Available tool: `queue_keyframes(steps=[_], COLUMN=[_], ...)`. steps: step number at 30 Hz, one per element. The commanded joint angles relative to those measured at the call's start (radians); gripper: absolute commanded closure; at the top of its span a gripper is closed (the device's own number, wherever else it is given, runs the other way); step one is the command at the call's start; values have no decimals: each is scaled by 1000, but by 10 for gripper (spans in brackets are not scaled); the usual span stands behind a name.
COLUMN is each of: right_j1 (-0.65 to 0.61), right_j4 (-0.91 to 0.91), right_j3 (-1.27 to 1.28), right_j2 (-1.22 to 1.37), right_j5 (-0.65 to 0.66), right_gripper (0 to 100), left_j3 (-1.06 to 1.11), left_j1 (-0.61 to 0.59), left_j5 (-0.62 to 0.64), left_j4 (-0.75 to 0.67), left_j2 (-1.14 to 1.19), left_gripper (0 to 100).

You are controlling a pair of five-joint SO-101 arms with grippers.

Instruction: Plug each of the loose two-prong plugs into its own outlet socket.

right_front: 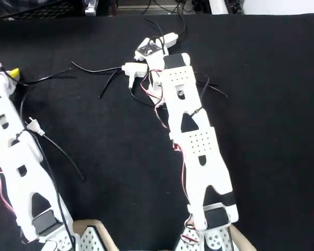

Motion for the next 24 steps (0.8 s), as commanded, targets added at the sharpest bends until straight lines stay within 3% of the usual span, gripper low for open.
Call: queue_keyframes(steps=[1,5,11,18,24], right_j1=[-9,-14,-25,-25,-25], right_j4=[-6,-6,-6,-6,-8], right_j3=[-19,-19,-19,-19,-19], right_j2=[12,12,12,12,12], right_j5=[-9,-9,-9,-9,-9], right_gripper=[613,613,613,613,613], left_j3=[-8,-8,-62,-117,-117], left_j1=[13,2,-19,-19,45], left_j5=[-6,-6,-17,-186,-199], left_j4=[29,61,146,437,781], left_j2=[14,14,18,-63,-262], left_gripper=[654,695,979,973,973])
